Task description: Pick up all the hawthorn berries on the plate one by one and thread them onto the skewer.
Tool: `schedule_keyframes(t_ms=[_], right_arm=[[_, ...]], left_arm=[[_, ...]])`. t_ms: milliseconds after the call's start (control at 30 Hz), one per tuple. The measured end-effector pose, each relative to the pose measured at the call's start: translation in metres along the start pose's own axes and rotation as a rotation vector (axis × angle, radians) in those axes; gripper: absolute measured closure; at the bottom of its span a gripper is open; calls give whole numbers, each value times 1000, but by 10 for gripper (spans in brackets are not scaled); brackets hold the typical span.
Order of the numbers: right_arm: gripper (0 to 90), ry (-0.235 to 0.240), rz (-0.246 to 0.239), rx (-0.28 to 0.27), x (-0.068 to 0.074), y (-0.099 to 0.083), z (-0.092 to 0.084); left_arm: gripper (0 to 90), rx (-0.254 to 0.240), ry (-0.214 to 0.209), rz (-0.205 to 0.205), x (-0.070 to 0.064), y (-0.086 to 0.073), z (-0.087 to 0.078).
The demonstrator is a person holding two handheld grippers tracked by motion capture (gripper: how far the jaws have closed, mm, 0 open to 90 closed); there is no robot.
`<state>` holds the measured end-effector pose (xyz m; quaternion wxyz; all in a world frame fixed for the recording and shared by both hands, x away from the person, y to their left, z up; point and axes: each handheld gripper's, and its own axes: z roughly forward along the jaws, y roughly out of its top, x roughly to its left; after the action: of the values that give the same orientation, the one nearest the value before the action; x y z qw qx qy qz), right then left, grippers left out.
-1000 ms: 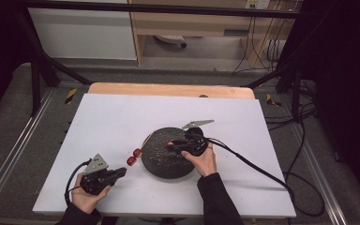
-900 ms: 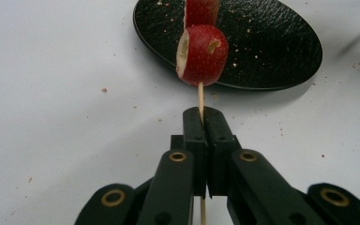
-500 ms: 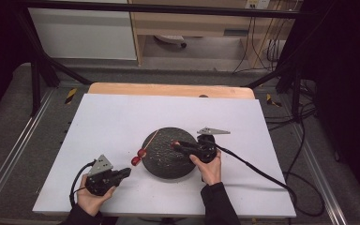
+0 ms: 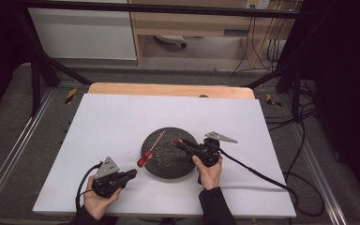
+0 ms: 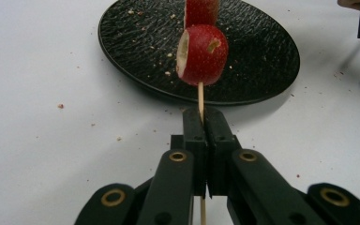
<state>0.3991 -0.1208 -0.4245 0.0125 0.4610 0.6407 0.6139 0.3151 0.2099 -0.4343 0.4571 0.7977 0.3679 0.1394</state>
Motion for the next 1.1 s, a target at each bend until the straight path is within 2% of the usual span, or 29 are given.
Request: schedule_keyframes(t_ms=[467, 733, 1100], right_arm=[[627, 12, 41, -98, 2, 1, 1], [627, 20, 38, -139, 3, 8, 1], [627, 23, 94, -210, 8, 16, 12]], left_arm=[[887, -9, -12, 7, -4, -2, 1], [887, -10, -13, 11, -4, -3, 0], [887, -31, -21, -3, -7, -2, -3]])
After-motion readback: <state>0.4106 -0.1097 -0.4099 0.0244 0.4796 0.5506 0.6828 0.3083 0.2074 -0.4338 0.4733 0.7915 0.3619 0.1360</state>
